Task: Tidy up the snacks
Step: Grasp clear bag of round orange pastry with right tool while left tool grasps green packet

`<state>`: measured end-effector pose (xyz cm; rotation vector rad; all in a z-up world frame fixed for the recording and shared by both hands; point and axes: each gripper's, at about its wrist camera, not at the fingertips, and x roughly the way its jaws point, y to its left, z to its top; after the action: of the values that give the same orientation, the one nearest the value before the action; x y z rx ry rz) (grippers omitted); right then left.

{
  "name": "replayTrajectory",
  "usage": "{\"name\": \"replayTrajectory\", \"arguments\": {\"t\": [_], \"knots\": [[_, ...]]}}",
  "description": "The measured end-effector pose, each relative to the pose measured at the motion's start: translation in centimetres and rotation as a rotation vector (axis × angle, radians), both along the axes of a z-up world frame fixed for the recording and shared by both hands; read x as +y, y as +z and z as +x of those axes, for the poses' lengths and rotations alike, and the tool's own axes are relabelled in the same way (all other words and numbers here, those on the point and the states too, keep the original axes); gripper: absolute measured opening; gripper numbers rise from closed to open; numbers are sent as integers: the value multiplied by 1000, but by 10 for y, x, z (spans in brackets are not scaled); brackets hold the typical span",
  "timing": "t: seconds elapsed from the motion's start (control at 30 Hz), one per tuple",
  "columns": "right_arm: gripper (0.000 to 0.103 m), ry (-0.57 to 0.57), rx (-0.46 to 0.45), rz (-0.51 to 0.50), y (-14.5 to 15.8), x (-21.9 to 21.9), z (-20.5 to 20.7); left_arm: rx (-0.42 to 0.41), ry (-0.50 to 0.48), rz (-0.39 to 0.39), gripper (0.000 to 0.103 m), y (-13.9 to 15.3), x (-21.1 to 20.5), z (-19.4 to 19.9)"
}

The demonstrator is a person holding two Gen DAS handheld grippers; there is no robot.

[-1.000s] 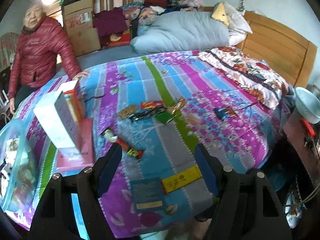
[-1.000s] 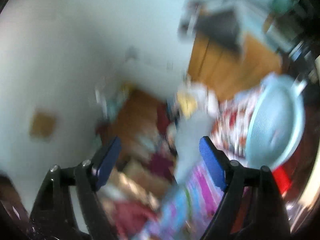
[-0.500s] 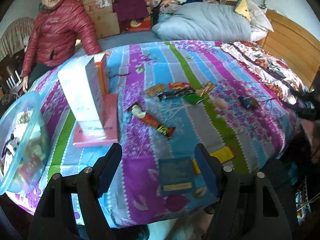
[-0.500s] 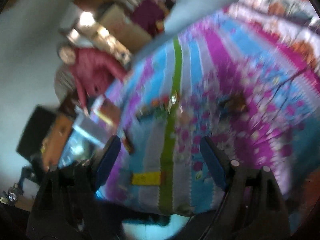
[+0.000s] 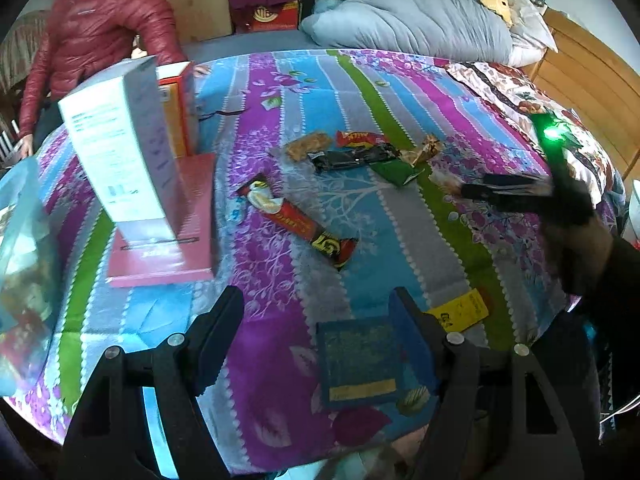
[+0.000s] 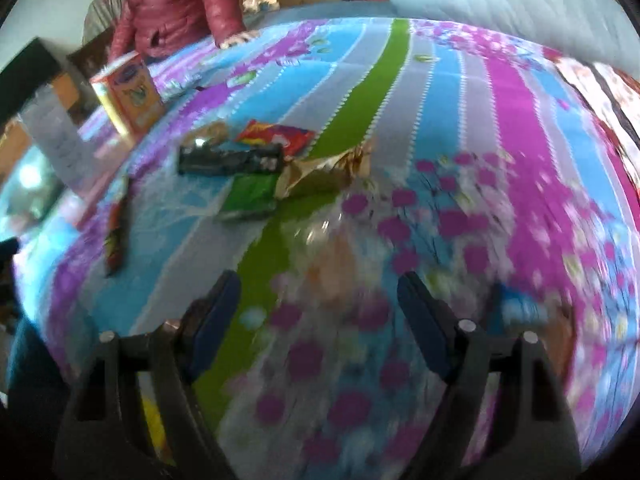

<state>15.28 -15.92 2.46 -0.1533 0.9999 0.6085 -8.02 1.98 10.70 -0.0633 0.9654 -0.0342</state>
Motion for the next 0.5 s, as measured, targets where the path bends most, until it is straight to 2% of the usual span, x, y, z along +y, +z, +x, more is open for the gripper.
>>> {"name": "replayTrajectory", "arguments": {"t": [0.1, 0.13, 0.2, 0.4, 0.5], "knots": [[79, 19, 28, -57, -18, 10, 13, 8, -16, -13, 76, -1, -6, 13], [78, 19, 7, -68, -19, 11, 10, 6, -21, -17, 76, -1, -8, 18], [41, 2, -21, -51, -15, 6, 0, -1, -36, -37, 76, 1, -16, 29], [40, -114, 24, 208, -14, -33, -29, -19, -82, -125, 76, -2, -45, 86], [40, -176, 50, 314, -21, -51, -31, 30, -76, -185, 76, -20, -56, 128]]}}
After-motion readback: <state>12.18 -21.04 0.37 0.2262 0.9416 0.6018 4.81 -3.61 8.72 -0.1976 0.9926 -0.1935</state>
